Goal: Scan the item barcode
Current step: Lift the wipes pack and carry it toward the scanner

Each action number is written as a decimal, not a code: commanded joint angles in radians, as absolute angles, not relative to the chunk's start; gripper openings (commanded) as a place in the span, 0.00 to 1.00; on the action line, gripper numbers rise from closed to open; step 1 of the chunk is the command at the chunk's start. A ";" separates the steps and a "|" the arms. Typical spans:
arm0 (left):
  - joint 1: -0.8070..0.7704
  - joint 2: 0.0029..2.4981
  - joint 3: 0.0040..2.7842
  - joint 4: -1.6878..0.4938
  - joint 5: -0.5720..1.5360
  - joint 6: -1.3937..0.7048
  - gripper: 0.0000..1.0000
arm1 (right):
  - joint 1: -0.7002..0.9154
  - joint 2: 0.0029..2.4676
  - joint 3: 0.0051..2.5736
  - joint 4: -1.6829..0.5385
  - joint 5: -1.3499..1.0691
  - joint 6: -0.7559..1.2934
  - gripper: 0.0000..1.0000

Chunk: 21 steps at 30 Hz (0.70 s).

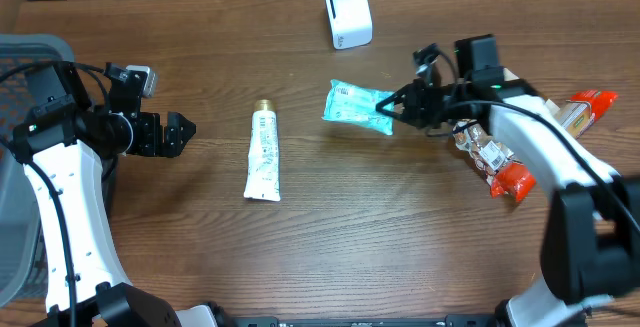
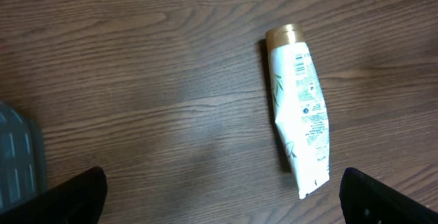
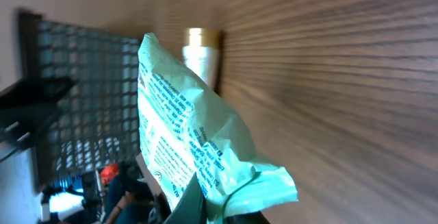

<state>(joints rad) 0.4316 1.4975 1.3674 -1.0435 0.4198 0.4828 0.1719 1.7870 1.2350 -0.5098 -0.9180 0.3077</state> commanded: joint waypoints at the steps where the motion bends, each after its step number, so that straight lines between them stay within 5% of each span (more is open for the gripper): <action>1: 0.423 1.504 1.368 -1.042 0.434 0.501 0.99 | 0.149 1.668 1.243 -0.548 -0.981 0.200 0.04; 21: 0.423 1.504 1.368 -1.042 0.434 0.501 0.99 | 0.136 1.332 1.243 -0.744 -0.739 0.122 0.04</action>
<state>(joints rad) 0.4316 1.4975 1.3674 -1.0435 0.4194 0.4828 0.1390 1.3621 1.2350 -0.7399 -0.7681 0.1486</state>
